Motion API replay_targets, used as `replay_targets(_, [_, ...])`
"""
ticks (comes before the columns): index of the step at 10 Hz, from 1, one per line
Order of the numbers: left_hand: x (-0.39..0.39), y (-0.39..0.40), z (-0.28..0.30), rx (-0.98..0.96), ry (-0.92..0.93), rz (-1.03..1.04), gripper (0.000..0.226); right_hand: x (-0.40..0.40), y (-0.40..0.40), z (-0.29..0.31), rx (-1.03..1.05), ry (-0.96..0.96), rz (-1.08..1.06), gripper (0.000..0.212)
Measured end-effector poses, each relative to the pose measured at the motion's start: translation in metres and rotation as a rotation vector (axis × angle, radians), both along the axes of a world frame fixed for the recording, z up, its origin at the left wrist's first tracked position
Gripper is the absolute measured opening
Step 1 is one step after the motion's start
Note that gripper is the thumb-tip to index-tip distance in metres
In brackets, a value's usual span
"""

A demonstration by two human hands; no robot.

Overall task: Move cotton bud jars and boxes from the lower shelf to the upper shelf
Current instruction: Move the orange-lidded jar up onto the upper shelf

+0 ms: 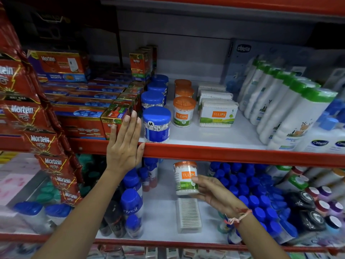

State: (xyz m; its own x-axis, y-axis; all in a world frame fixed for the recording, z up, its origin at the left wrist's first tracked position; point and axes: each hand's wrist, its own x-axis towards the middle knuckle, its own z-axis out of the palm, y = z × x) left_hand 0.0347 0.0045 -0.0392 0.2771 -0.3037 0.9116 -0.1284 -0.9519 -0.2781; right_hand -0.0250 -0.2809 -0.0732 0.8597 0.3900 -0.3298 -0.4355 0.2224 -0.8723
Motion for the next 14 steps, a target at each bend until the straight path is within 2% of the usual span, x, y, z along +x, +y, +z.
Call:
replay_targets(1, [0.000, 0.001, 0.002, -0.002, 0.005, 0.002, 0.061, -0.005, 0.006, 0.011, 0.028, -0.048, 0.044, 0.058])
replay_targets(3, [-0.002, 0.002, 0.000, -0.003, 0.022, -0.007, 0.061, -0.014, 0.012, 0.024, 0.026, -0.067, 0.068, 0.065])
replay_targets(5, [-0.003, 0.003, -0.004, -0.004, 0.046, -0.001, 0.061, -0.020, 0.014, 0.050, 0.113, -0.144, 0.128, 0.069])
replay_targets(6, [-0.005, 0.003, -0.006, 0.001, 0.053, 0.000, 0.061, -0.016, 0.015, 0.077, 0.142, -0.224, 0.090, 0.078])
replay_targets(7, [-0.006, 0.002, -0.008, 0.001, 0.047, -0.006, 0.061, -0.009, 0.016, 0.102, 0.117, -0.340, -0.011, 0.077])
replay_targets(8, [-0.005, 0.002, -0.006, 0.011, 0.033, -0.002, 0.061, 0.004, 0.018, 0.120, -0.087, -0.545, -0.191, 0.051])
replay_targets(9, [-0.003, 0.002, -0.004, 0.014, 0.025, 0.005, 0.061, 0.021, 0.021, 0.126, -0.370, -0.671, -0.301, 0.053])
replay_targets(10, [-0.002, 0.003, -0.002, 0.018, 0.022, -0.002, 0.061, 0.035, 0.024, 0.128, -0.559, -0.740, -0.324, 0.059])
replay_targets(11, [0.000, 0.004, -0.001, 0.027, 0.019, 0.013, 0.061, 0.041, 0.028, 0.132, -0.667, -0.820, -0.287, 0.058])
replay_targets(12, [0.000, 0.004, 0.000, 0.027, 0.023, 0.030, 0.061, 0.044, 0.030, 0.128, -0.686, -0.827, -0.238, 0.062])
replay_targets(13, [0.002, 0.005, 0.004, 0.044, 0.000, 0.018, 0.061, 0.046, 0.028, 0.133, -0.727, -0.833, -0.221, 0.055])
replay_targets(14, [0.010, 0.008, 0.010, 0.022, 0.020, 0.002, 0.061, 0.041, 0.032, 0.132, -0.927, -0.938, -0.309, 0.057])
